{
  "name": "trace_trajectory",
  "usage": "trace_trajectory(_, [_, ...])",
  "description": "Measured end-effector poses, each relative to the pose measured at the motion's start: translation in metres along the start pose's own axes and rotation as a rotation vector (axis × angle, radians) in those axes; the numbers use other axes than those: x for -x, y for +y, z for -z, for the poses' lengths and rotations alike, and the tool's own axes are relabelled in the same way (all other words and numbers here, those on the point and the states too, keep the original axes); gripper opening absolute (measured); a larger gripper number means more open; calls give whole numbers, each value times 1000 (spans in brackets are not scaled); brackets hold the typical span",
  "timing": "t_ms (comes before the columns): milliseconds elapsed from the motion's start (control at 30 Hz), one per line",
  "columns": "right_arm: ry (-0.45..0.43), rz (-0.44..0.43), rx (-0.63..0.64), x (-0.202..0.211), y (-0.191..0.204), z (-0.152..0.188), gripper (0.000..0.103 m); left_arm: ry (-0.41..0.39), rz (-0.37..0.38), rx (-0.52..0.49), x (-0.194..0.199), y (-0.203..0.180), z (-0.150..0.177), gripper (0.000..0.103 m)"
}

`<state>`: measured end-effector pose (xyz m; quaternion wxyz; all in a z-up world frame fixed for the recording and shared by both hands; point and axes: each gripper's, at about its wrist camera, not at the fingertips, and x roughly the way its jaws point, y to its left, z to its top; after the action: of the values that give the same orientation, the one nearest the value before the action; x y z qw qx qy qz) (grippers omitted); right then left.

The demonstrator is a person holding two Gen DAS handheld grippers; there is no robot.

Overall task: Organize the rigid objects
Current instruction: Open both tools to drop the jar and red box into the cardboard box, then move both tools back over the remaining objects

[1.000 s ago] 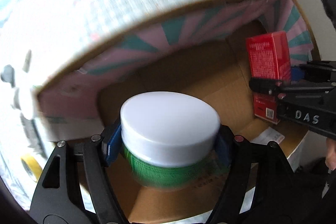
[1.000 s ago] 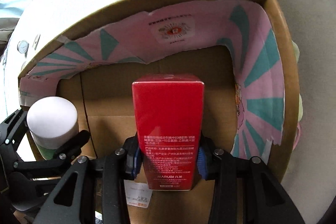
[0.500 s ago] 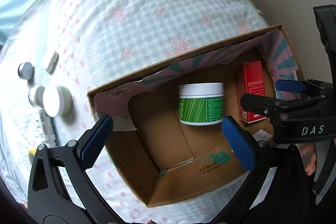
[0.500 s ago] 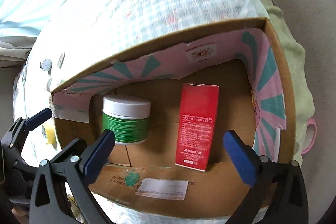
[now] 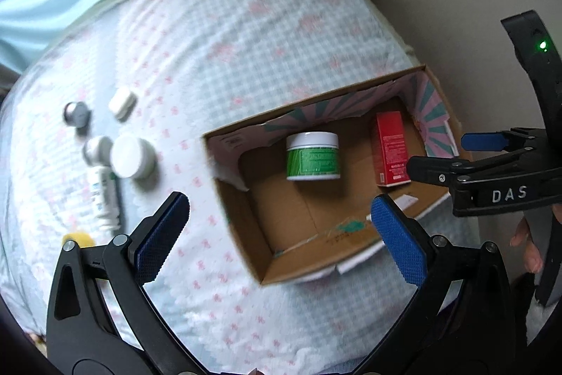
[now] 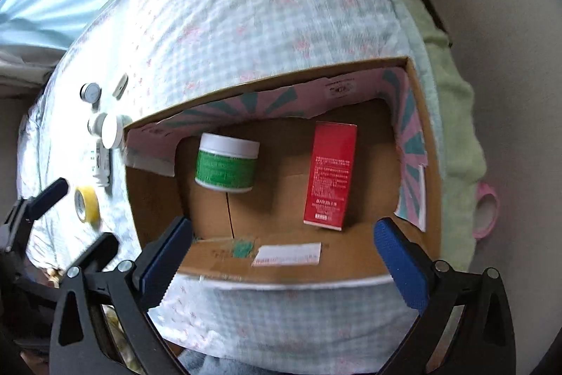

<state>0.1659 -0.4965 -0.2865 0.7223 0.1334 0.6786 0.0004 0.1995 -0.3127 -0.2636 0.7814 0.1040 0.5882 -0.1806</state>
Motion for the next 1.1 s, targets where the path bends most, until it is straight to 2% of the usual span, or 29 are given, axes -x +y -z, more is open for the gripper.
trace_trajectory(167, [-94, 55, 67, 27, 35, 15, 103, -41, -54, 40, 44, 31, 32, 103])
trace_trajectory(367, [-177, 46, 121, 59, 83, 34, 103, -71, -130, 130, 89, 88, 82, 103])
trace_trajectory(467, [-217, 5, 131, 75, 112, 42, 103, -88, -185, 172, 106, 122, 109, 103])
trace_trajectory(567, [-252, -8, 171, 85, 146, 48, 103, -96, -189, 222, 116, 160, 132, 103])
trace_trajectory(700, [-269, 50, 262, 87, 203, 56, 103, -104, -212, 278, 125, 204, 161, 103])
trace_trajectory(833, [-255, 35, 307, 77, 246, 53, 103, -105, -225, 335, 125, 250, 190, 103])
trace_trajectory(1000, [-217, -16, 311, 58, 298, 39, 103, -97, -211, 405, 118, 299, 219, 103])
trace_trajectory(1100, [-189, -17, 335, 44, 336, 27, 103, -94, -201, 435, 109, 326, 234, 103])
